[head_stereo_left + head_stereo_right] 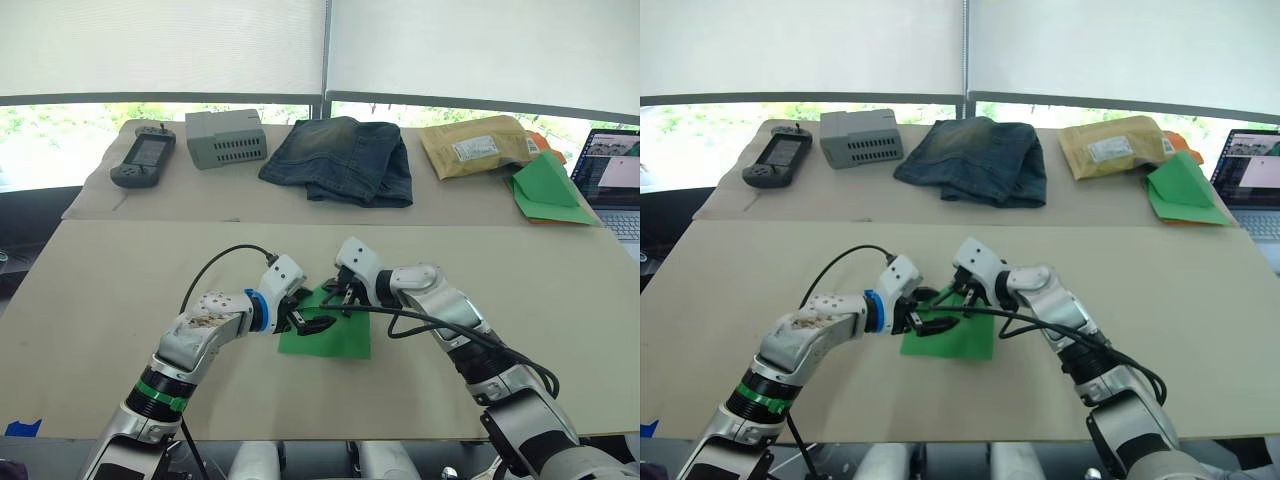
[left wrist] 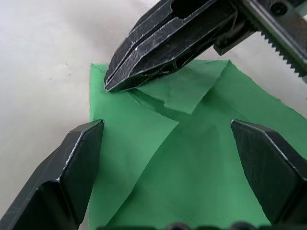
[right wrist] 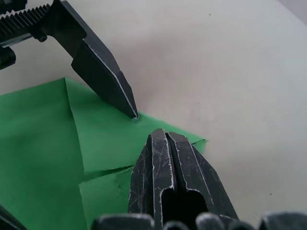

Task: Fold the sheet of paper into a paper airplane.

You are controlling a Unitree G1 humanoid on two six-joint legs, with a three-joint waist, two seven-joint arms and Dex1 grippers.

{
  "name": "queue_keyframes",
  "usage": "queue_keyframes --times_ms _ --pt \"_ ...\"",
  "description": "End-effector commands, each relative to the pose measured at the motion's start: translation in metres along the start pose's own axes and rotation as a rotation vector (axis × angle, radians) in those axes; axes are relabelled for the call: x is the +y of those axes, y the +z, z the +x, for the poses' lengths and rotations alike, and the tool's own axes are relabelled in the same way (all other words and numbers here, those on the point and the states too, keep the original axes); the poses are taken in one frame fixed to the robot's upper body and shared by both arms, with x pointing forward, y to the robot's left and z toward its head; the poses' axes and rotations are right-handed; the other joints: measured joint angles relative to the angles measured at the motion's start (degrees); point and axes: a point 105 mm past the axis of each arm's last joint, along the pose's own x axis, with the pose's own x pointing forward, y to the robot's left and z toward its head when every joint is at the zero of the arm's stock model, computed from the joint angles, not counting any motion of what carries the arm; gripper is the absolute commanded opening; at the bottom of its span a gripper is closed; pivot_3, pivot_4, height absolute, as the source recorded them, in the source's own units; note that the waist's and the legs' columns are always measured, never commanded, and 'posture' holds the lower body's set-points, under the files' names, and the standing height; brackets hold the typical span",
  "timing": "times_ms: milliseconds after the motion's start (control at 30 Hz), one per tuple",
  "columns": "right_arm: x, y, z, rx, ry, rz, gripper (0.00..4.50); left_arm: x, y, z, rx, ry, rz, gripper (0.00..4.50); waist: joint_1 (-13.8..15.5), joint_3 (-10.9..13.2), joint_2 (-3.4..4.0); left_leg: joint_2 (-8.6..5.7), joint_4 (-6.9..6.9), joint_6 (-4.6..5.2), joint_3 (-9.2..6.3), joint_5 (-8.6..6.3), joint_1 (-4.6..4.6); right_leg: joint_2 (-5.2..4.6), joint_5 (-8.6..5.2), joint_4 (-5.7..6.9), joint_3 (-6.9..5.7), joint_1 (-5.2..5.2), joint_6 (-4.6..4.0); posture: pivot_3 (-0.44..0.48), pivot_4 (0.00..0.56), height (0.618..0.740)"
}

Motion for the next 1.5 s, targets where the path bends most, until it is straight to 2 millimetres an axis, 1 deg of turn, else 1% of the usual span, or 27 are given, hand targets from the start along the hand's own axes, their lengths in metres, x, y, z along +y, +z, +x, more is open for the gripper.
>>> queue_keyframes --times_ms 33,133,300,400,500,600,667,767,867,933,967,1100,1200,1267,1400,1500 --pt "0.006 0.006 0.001 -0.023 0.02 -0.034 0.0 0.008 -0.015 -0.001 0.051 0.048 -0.039 4.49 0.0 0.0 0.0 0.0 0.0 0.0 0.0 0.0 0.0 0.01 0.0 0.01 0.0 -0.01 0.0 0.0 0.15 0.74" --pt "0.009 -0.005 0.004 0.008 0.027 -0.027 0.0 0.009 -0.015 -0.002 0.048 0.05 -0.039 4.49 0.0 0.0 0.01 0.02 0.0 0.0 -0.01 0.0 0.01 0.02 -0.01 0.02 -0.02 -0.01 0.01 0.0 0.15 0.74" --pt "0.012 -0.015 0.007 0.041 0.033 -0.033 0.0 0.011 -0.008 -0.004 0.022 0.06 -0.04 4.49 -0.1 0.0 0.01 0.02 0.0 0.0 0.0 0.0 0.05 0.02 -0.02 0.02 -0.01 0.02 0.03 0.0 0.15 0.74" --pt "0.014 -0.02 0.009 0.068 0.041 -0.044 0.0 0.014 -0.001 -0.009 -0.009 0.069 -0.041 4.49 -0.2 0.0 0.01 0.02 0.0 0.0 0.0 0.0 0.05 0.03 -0.02 0.02 -0.01 0.01 0.03 0.0 0.15 0.74" --pt "0.015 -0.024 0.011 0.086 0.047 -0.045 0.0 0.021 0.009 -0.022 -0.041 0.101 -0.049 4.49 -0.4 0.0 0.01 0.05 0.0 0.0 -0.01 0.0 0.06 0.06 -0.02 0.03 -0.01 0.0 0.02 0.0 0.15 0.74" --pt "0.017 -0.026 0.011 0.09 0.056 -0.042 0.0 0.027 0.019 -0.043 -0.074 0.125 -0.05 3.65 -0.4 0.0 0.01 0.07 -0.02 0.0 -0.02 0.0 0.05 0.07 -0.03 0.04 -0.01 -0.02 0.01 0.0 0.15 0.74" --pt "0.017 -0.027 0.011 0.091 0.061 -0.04 0.0 0.033 0.022 -0.058 -0.087 0.148 -0.052 2.94 -0.3 0.0 0.01 0.07 -0.03 0.0 -0.03 0.0 0.06 0.06 -0.03 0.03 -0.02 -0.01 0.01 0.0 0.15 0.74" --pt "0.017 -0.027 0.011 0.092 0.063 -0.039 0.0 0.039 0.024 -0.068 -0.099 0.173 -0.054 1.91 -0.3 0.0 0.01 0.07 -0.03 0.0 -0.02 0.0 0.07 0.04 -0.03 0.02 -0.01 0.0 0.01 0.0 0.15 0.74" --pt "0.018 -0.028 0.011 0.092 0.064 -0.036 0.0 0.037 0.027 -0.061 -0.128 0.159 -0.053 0.91 -0.1 0.0 0.01 0.06 -0.03 0.0 -0.01 0.0 0.1 0.02 -0.03 0.01 -0.02 0.03 0.0 0.0 0.15 0.74" --pt "0.02 -0.029 0.011 0.092 0.067 -0.035 0.0 0.035 0.026 -0.049 -0.129 0.149 -0.035 0.22 -0.1 0.0 0.0 0.06 -0.03 0.0 0.0 0.0 0.09 0.02 -0.02 0.01 -0.02 0.04 -0.01 0.0 0.15 0.74" --pt "0.02 -0.029 0.011 0.092 0.067 -0.035 0.0 0.035 0.026 -0.046 -0.128 0.144 -0.026 0.01 -0.1 0.0 0.0 0.05 -0.03 0.0 0.0 0.0 0.1 0.02 -0.01 0.01 -0.02 0.04 -0.02 0.0 0.15 0.74" --pt "0.021 -0.03 0.009 0.091 0.062 -0.032 0.0 0.031 0.023 -0.028 -0.114 0.113 -0.001 0.01 -0.1 0.0 0.0 0.04 -0.05 0.0 0.0 0.0 0.06 0.04 0.05 0.02 -0.02 0.0 -0.18 0.0 0.15 0.74" --pt "0.021 -0.031 0.007 0.092 0.051 -0.025 0.0 0.03 0.014 -0.019 -0.076 0.101 0.017 0.01 -0.2 0.0 0.0 0.02 -0.13 0.0 0.01 0.0 0.07 0.03 0.04 0.0 -0.01 0.0 -0.21 0.0 0.15 0.74" --pt "0.02 -0.031 0.006 0.092 0.04 -0.02 0.0 0.029 0.007 -0.017 -0.051 0.089 0.026 0.01 -0.2 0.0 0.0 0.01 -0.18 0.0 0.01 0.0 0.07 0.03 0.04 -0.01 -0.01 -0.01 -0.22 0.0 0.15 0.74" --pt "0.018 -0.031 0.004 0.091 0.028 -0.016 0.0 0.022 -0.001 -0.015 -0.033 0.058 0.021 0.01 -0.1 0.0 0.0 0.02 -0.22 0.0 0.0 -0.01 0.03 0.03 0.02 -0.02 -0.02 -0.04 -0.24 0.0 0.15 0.74" --pt "0.016 -0.031 0.003 0.091 0.023 -0.016 0.0 0.019 -0.012 -0.015 0.001 0.053 0.036 0.01 -0.1 0.0 0.0 0.01 -0.22 0.0 0.0 -0.01 0.06 0.01 0.02 -0.02 -0.02 -0.02 -0.24 0.0 0.15 0.74"
